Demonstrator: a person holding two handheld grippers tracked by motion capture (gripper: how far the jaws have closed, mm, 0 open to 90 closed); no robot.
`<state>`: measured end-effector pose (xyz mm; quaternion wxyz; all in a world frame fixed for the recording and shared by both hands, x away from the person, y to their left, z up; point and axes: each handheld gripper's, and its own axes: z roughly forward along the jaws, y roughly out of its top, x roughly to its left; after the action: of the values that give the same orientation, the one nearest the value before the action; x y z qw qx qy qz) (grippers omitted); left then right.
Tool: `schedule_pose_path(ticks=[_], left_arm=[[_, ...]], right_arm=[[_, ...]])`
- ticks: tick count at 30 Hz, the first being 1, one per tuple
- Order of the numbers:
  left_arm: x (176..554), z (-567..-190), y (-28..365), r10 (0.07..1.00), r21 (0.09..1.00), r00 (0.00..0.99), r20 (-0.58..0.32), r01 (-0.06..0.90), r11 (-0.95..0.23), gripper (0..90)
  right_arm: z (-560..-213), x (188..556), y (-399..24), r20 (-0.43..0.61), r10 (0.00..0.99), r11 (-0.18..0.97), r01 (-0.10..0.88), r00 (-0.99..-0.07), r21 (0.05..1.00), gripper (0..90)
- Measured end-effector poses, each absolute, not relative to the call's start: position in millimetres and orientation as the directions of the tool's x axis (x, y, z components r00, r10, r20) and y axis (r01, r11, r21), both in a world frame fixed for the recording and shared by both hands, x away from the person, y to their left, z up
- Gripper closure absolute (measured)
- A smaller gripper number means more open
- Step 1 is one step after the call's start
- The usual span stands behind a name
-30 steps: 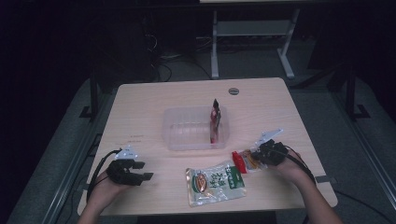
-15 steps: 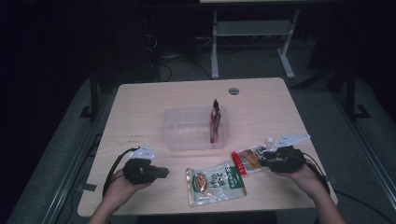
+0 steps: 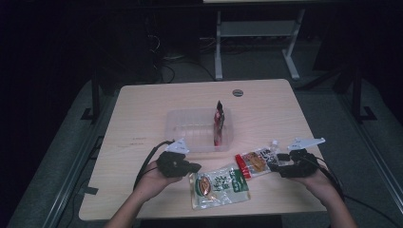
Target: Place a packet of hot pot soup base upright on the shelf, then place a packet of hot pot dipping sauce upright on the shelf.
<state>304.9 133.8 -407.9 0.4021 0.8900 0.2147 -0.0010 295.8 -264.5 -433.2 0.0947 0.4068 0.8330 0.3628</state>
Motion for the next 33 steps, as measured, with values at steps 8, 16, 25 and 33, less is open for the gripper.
schedule_pose_path(ticks=[8,16,25,33], left_arm=[[314.0,-412.3,85.0,0.326,0.727,0.930,-0.169,0.340,-0.596,89.7],[321.7,-425.0,51.6,0.317,0.717,0.935,-0.161,0.332,-0.613,89.7],[330.8,-440.2,27.6,0.328,0.721,0.932,-0.153,0.333,-0.608,89.7],[342.7,-449.4,6.2,0.332,0.717,0.936,-0.117,0.310,-0.624,89.7]], right_arm=[[-432.8,298.5,-279.4,0.153,0.769,0.374,0.632,-0.620,0.678,34.6],[-433.3,303.5,-288.2,0.157,0.783,0.354,0.639,-0.602,0.684,31.3],[-438.0,308.7,-295.9,0.183,0.791,0.327,0.656,-0.584,0.680,31.1],[-443.6,313.1,-299.3,0.200,0.792,0.317,0.668,-0.577,0.673,29.6]])
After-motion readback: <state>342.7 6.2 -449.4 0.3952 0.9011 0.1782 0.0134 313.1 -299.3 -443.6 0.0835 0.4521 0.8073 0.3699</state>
